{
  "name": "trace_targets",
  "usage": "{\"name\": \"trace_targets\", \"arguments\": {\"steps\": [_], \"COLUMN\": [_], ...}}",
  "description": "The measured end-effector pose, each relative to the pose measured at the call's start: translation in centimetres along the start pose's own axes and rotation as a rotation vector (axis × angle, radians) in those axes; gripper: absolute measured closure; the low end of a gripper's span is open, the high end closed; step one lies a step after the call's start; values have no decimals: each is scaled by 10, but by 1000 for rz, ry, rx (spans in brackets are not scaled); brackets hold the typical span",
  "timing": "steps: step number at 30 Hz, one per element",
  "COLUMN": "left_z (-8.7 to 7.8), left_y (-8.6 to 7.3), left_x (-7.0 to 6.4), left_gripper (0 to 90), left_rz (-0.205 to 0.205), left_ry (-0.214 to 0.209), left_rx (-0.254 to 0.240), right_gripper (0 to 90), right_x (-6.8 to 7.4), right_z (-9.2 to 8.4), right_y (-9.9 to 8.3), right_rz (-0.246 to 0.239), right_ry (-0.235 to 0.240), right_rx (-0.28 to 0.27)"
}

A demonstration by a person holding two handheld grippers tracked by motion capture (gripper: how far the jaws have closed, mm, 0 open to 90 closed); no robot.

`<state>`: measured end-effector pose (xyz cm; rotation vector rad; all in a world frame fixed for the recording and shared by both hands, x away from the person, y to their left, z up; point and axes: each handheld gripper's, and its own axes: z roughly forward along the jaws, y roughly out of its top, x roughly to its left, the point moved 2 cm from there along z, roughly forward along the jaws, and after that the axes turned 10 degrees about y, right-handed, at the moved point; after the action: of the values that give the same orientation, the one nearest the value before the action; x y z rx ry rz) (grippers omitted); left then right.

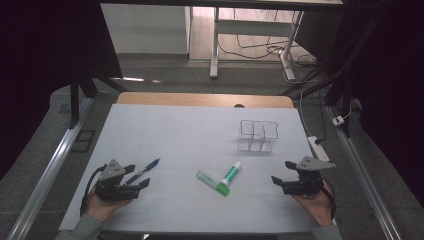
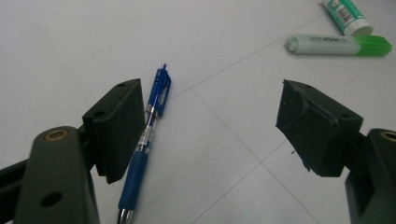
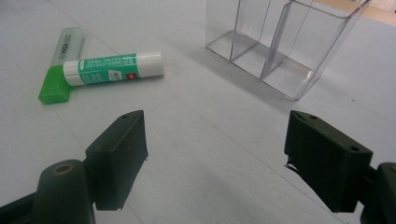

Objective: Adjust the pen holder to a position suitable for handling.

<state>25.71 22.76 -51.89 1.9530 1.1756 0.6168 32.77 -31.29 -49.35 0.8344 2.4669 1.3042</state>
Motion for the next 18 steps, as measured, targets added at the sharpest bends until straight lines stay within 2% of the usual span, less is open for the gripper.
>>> {"name": "trace_targets", "arguments": {"steps": [18], "left_z": [3], "left_y": [-1], "left_x": [3], "left_gripper": [243], "left_rz": [5], "left_ry": [20], "left_rx": [2], "right_gripper": [235], "right_x": [0], "right_z": [1], "right_y": [4], "right_rz": [18], "right_ry": [12], "right_rx": [15]}}
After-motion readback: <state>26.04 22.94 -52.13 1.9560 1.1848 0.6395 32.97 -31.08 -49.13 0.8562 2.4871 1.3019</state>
